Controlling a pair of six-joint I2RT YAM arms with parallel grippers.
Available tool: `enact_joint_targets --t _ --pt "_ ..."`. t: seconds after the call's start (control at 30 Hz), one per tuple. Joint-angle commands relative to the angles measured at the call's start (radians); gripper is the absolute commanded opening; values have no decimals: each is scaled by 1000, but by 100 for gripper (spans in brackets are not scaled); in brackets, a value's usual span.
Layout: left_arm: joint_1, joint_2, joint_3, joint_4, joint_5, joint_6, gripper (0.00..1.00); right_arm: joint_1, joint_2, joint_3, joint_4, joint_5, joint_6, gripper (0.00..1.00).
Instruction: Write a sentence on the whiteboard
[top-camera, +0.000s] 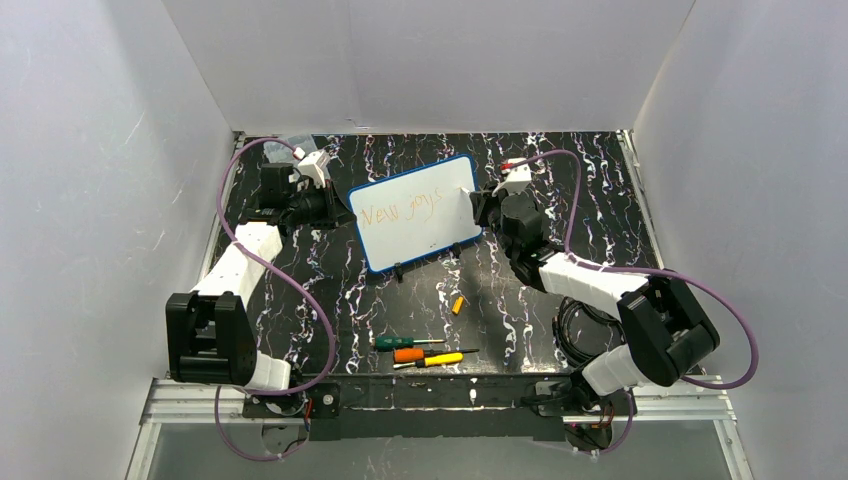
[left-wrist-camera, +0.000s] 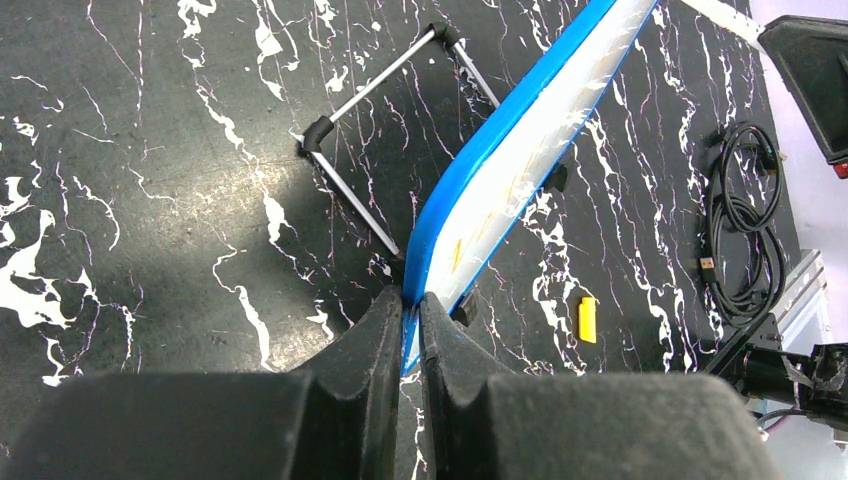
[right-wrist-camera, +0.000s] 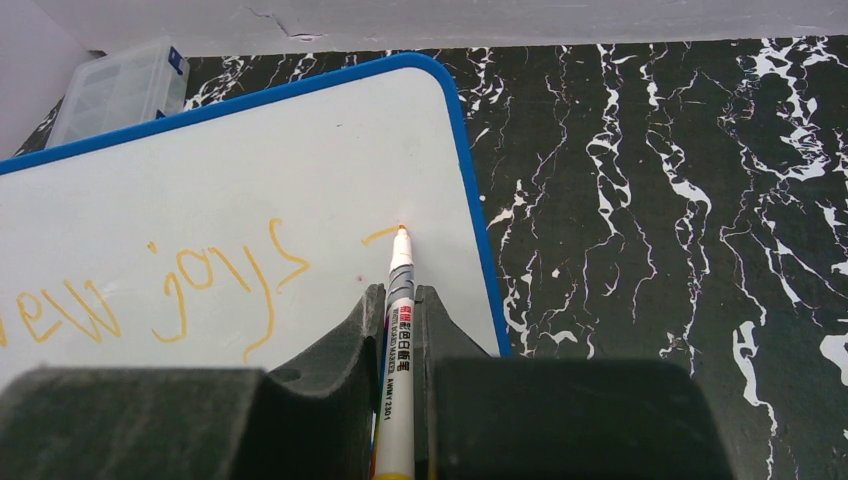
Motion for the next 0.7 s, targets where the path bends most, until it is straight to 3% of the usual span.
enact_joint_targets --t 0.0,0.67 --pt "-1 -46 2 -8 -1 12 0 -6 -45 14 59 -3 -14 1" --pt "-2 -48 2 -7 -1 12 0 -6 18 70 64 -20 -32 1"
